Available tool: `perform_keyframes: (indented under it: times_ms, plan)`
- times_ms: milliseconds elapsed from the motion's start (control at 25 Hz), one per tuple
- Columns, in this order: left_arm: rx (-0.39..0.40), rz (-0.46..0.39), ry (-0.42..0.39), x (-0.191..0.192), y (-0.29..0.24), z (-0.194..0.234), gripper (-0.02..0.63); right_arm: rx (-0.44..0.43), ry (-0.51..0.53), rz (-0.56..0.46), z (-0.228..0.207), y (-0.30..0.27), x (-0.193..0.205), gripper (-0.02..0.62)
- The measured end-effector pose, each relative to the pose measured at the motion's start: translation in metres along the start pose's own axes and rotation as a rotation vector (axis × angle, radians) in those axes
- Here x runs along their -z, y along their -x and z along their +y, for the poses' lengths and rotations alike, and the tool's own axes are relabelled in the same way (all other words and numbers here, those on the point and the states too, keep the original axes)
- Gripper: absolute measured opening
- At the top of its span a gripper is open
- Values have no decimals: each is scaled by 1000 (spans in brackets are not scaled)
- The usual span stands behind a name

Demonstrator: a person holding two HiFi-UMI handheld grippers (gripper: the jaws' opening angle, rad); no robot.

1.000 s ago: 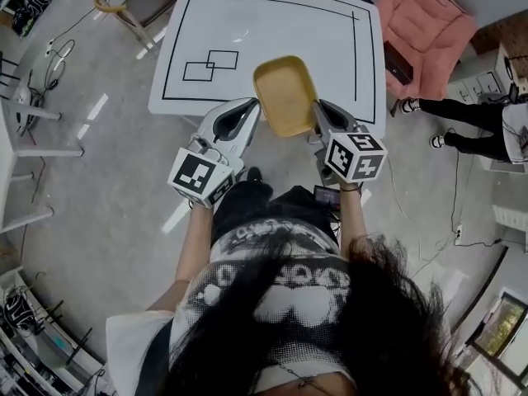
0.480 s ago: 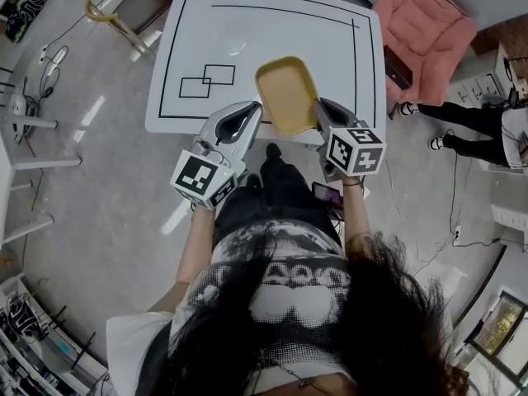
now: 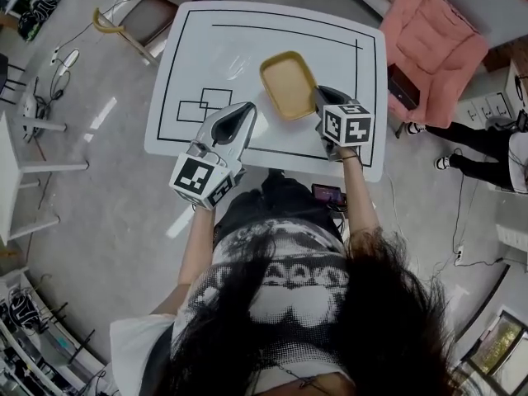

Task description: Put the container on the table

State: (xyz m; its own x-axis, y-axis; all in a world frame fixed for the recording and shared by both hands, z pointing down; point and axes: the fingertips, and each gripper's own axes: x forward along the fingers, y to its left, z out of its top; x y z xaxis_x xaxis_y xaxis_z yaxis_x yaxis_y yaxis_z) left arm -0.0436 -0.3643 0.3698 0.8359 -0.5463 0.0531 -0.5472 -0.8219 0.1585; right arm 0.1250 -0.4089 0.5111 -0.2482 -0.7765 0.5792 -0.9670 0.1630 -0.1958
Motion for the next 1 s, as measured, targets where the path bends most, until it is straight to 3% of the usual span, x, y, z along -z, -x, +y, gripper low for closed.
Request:
perform_keyframes:
  times_ms: [280,800,1000]
  plan:
    - [-11,15,8,6,-29,6,0,8,11,89,-46,-71,6,21]
    - [-72,39,21,10,-32,33,0,-9,-48,178,-55,-138,32,25]
    - [-83,42,20,11,-26,39,0,-30,-30,180,-50,-138,33,106]
